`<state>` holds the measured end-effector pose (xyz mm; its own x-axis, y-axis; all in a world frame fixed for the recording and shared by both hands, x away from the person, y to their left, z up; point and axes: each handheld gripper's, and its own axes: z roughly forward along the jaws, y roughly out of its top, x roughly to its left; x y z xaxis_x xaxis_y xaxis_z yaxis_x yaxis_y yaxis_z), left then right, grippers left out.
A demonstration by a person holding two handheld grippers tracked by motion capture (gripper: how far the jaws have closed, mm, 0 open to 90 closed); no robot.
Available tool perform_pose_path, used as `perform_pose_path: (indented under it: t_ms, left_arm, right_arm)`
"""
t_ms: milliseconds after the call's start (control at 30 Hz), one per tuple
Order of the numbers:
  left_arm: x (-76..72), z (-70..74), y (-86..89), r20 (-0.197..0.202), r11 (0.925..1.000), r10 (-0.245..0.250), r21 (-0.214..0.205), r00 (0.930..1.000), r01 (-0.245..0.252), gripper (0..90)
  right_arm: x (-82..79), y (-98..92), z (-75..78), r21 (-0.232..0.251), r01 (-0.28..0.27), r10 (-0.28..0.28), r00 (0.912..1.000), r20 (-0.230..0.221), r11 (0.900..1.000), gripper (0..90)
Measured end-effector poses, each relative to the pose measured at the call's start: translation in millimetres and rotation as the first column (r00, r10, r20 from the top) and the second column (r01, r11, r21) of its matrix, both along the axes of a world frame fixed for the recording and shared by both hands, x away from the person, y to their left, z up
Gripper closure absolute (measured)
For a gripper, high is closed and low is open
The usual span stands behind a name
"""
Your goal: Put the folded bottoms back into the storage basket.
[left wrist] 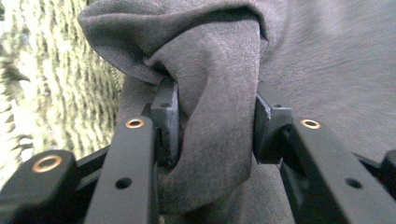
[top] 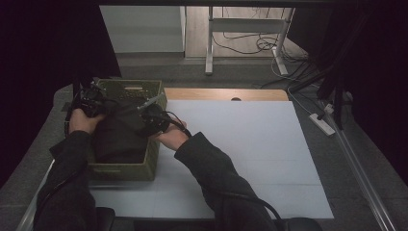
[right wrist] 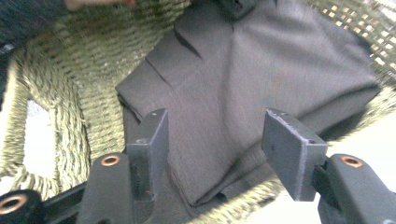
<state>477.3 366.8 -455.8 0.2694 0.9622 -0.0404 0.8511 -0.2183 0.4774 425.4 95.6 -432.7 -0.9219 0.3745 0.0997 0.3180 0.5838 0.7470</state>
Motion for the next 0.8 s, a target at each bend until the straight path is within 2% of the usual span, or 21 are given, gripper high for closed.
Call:
perform_pose_path:
  t_ms: [67, 267, 367, 433, 600, 700, 800]
  left_arm:
    - [3.2, -2.7, -2.2, -0.009, 0.9999, 0.005, 0.016, 0.9999, -0.004, 58.9]
    - [12.7, -12.8, -2.3, -0.036, 0.9995, 0.030, 0.009, 0.9989, -0.030, 56.5]
    - [14.1, -15.0, -3.8, -0.039, 0.9985, 0.055, -0.001, 0.9977, -0.055, 45.5]
    - [12.2, -10.7, -2.1, -0.028, 0.9974, 0.071, -0.013, 0.9971, -0.071, 37.4]
    - [0.7, 17.5, 7.8, 0.052, 0.9941, 0.094, -0.059, 0.9943, -0.091, 25.8]
    - [-6.6, 33.2, 10.5, 0.093, 0.9931, 0.092, -0.081, 0.9914, -0.084, 26.5]
    - [-8.0, 35.5, 8.2, 0.089, 0.9934, 0.075, -0.094, 0.9932, -0.067, 37.7]
  right_arm:
    - [0.7, -4.7, 4.8, 0.016, -0.001, 0.001, 0.9998, 0.019, 0.9999, 40.0]
    - [-0.9, -13.3, 16.1, 0.031, 0.000, -0.001, 0.9990, 0.044, 0.9995, 39.3]
    - [-1.6, -17.6, 19.8, 0.037, 0.000, -0.002, 0.9990, 0.045, 0.9993, 39.1]
    - [-1.7, -22.2, 21.6, 0.043, -0.003, 0.001, 0.9991, 0.041, 0.9991, 38.9]
    - [-2.3, -34.9, 25.3, 0.041, -0.009, 0.007, 0.9991, 0.043, 0.9991, 38.2]
    - [-2.4, -43.4, 28.8, 0.042, -0.003, 0.001, 0.9990, 0.044, 0.9991, 38.1]
    - [-2.8, -50.7, 33.8, 0.045, 0.000, -0.002, 0.9988, 0.049, 0.9990, 38.1]
